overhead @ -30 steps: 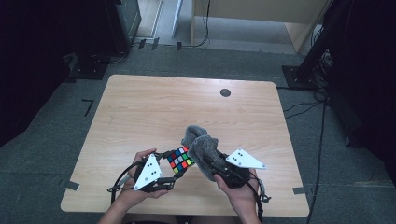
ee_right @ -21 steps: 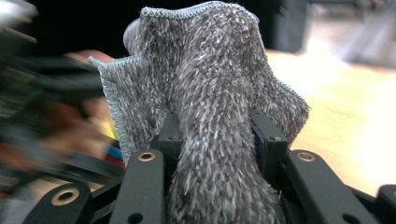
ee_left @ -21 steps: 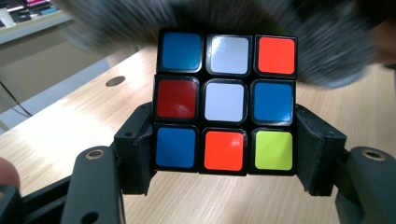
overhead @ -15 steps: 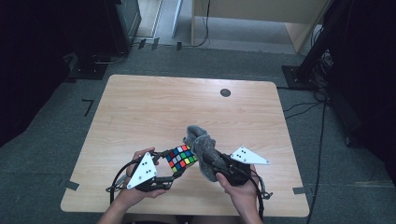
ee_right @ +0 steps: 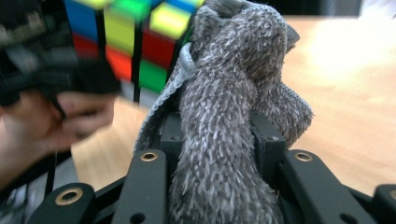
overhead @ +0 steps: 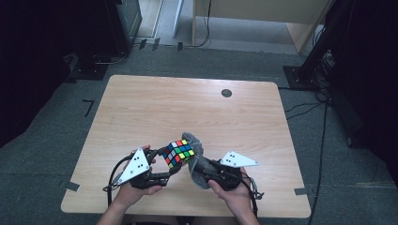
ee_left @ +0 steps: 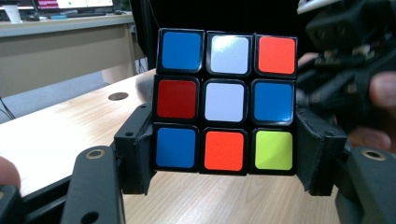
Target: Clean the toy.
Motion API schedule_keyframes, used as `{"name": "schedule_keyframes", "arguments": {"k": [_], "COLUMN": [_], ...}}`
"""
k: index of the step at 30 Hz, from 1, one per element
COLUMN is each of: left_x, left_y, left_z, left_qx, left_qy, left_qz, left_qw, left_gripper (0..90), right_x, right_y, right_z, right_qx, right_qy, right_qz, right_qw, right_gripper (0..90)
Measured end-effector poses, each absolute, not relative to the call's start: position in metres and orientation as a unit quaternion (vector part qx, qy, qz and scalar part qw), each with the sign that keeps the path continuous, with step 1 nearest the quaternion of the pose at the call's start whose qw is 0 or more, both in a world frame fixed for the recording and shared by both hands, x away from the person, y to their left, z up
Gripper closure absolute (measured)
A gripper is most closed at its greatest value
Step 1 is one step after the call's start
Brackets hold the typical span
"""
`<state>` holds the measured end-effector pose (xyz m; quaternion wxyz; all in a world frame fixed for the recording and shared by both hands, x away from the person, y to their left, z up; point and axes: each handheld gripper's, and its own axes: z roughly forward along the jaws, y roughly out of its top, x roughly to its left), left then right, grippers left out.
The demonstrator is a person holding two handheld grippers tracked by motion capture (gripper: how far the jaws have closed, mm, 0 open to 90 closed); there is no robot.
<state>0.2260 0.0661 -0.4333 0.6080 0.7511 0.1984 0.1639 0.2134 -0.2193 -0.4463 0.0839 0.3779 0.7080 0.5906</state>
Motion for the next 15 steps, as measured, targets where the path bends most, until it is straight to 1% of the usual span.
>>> {"name": "schedule_keyframes", "arguments": {"k": [3, 7, 11, 13, 15], "left_x": [0.226, 0.226, 0.229, 0.229, 0.23], "left_y": [0.065, 0.065, 0.067, 0.068, 0.069], "left_z": [-0.433, -0.433, -0.435, -0.435, -0.435], "left_qx": [0.748, 0.743, 0.74, 0.737, 0.738], "left_qy": [0.2, 0.203, 0.216, 0.217, 0.216], "left_qz": [0.153, 0.149, 0.144, 0.143, 0.144], "left_qw": [0.614, 0.62, 0.621, 0.624, 0.623], "left_gripper": [34.3, 34.3, 34.3, 34.3, 34.3], "right_x": [0.213, 0.213, 0.214, 0.214, 0.212], "right_y": [-0.226, -0.213, -0.201, -0.202, -0.208], "right_z": [-0.441, -0.453, -0.465, -0.463, -0.455], "right_qx": [0.383, 0.371, 0.374, 0.372, 0.373], "right_qy": [0.686, 0.704, 0.726, 0.727, 0.713], "right_qz": [0.612, 0.602, 0.574, 0.573, 0.587], "right_qw": [0.09, 0.061, 0.055, 0.067, 0.091], "right_gripper": [65.1, 64.9, 64.9, 64.9, 65.0]}}
